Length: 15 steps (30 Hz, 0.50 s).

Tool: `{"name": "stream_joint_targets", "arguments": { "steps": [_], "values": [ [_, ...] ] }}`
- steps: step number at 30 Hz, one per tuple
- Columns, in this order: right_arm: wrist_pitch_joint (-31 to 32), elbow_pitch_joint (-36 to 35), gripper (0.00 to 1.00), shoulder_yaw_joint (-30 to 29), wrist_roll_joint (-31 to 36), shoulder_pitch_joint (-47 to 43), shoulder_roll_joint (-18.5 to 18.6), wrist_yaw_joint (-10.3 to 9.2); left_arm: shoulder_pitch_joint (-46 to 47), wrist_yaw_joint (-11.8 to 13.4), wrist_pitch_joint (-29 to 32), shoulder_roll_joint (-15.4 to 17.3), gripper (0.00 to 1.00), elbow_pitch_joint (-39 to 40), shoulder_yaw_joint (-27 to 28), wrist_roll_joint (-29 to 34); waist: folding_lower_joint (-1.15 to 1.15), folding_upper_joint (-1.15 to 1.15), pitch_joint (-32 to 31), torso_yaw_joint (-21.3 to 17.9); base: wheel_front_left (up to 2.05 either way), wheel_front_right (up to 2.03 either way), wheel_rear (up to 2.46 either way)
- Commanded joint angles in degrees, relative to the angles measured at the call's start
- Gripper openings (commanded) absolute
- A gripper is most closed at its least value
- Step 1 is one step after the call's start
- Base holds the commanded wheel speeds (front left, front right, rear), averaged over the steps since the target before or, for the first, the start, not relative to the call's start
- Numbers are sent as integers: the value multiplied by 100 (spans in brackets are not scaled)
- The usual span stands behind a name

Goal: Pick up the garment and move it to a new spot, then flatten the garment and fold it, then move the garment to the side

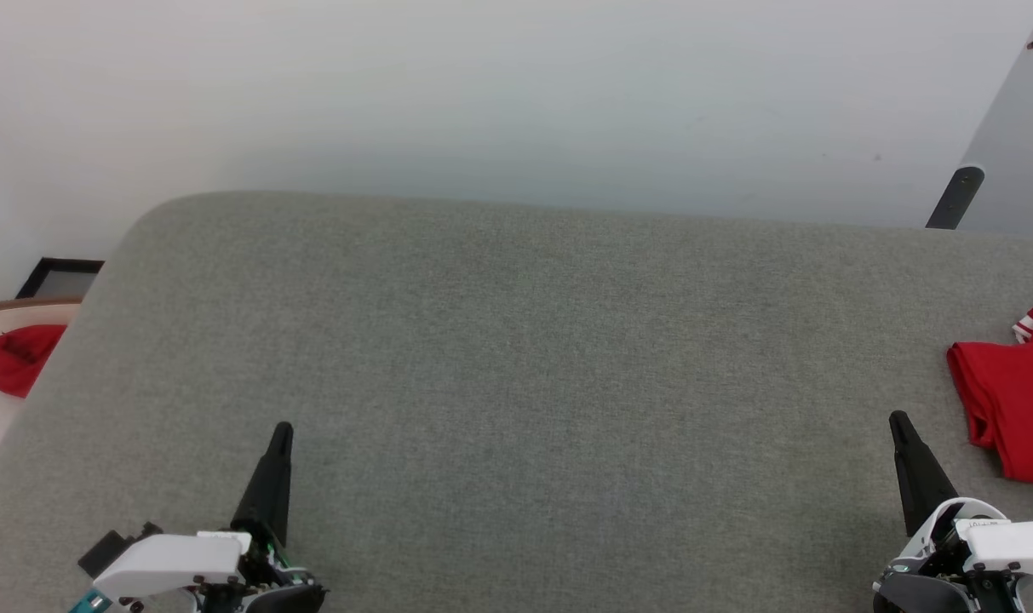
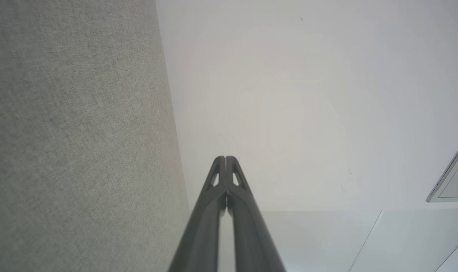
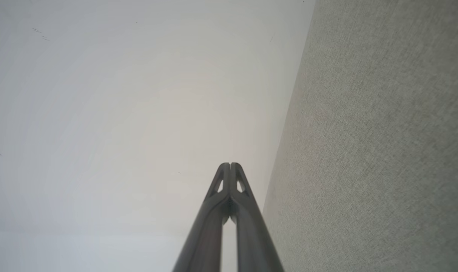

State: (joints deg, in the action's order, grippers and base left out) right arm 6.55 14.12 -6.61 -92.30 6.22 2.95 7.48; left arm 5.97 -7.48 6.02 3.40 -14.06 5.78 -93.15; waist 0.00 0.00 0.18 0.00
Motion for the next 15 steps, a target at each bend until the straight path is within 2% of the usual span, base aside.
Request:
{"name": "stream_joint_targets", "arguments": {
  "steps": [1,15],
  "values": [
    [1,1,0,16,-20,19,-20,2,57,-2,11,-10,0,-9,13,27,0,0,0,0,0,0,0],
    [1,1,0,17,-20,19,-20,2,58,-2,27,-18,0,-9,26,31,0,0,0,0,0,0,0]
  ]
}}
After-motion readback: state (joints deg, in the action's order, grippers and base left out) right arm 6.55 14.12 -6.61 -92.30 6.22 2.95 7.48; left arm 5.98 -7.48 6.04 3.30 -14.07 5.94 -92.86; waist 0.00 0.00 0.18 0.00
